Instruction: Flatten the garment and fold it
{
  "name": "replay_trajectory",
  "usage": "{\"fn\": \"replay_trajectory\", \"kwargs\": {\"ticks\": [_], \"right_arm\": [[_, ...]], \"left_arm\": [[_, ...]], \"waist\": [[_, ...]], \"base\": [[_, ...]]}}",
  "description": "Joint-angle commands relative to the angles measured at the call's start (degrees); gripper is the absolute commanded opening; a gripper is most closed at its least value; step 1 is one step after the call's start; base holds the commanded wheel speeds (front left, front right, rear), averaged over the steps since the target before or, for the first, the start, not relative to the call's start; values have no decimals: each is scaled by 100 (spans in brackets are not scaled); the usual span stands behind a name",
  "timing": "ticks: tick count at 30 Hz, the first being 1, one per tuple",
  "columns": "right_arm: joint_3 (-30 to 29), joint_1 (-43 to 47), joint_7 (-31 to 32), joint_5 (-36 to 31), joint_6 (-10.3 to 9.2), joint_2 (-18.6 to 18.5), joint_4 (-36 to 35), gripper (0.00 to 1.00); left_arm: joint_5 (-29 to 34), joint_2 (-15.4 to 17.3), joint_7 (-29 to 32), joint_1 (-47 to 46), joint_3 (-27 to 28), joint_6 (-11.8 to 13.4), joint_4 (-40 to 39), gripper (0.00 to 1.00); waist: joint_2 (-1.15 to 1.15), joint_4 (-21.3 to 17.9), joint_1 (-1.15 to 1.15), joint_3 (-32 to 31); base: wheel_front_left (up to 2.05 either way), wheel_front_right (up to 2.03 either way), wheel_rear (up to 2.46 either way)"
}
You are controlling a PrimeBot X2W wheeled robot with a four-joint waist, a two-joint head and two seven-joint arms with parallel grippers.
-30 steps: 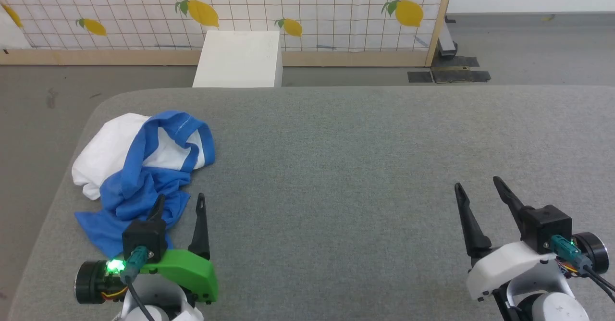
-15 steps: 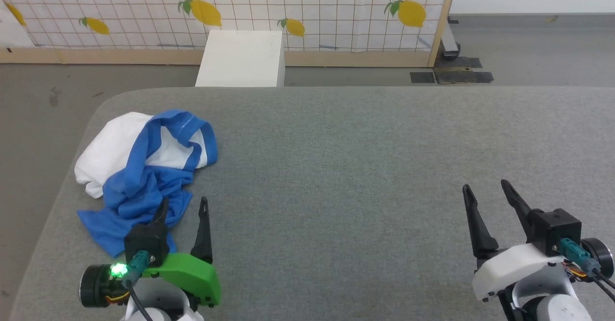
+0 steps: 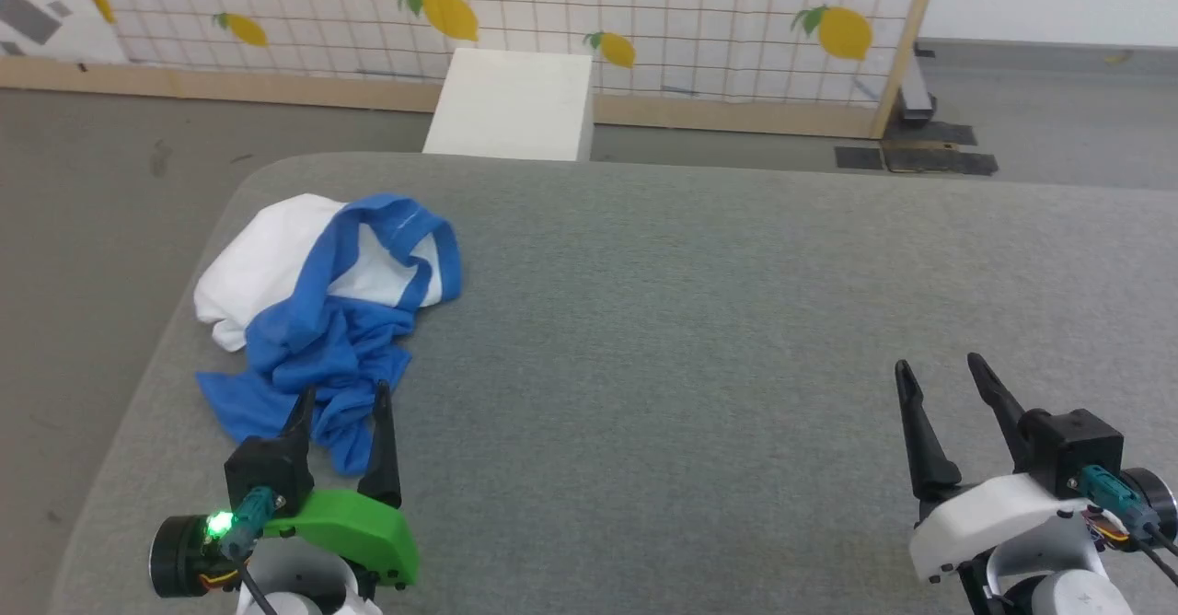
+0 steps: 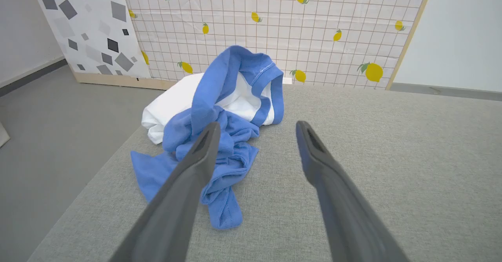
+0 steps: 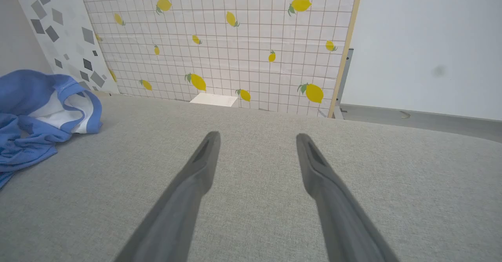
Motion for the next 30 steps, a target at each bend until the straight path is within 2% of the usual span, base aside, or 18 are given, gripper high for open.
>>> {"fn": "replay_trajectory", "kwargs": {"ticks": [1,30], "right_arm": [[-19,97,-68,69,-3,2,48,100],[-26,143,-412,336,-5,3,587,100]], "left_arm": [[-46,16,-65,-20,30,39,42,100],[-336,11,-407,62,148,101,331,100]], "waist": [[0,125,0,-6],[0,1380,0,-51]], "base": [[0,0,0],[0,0,0]]}}
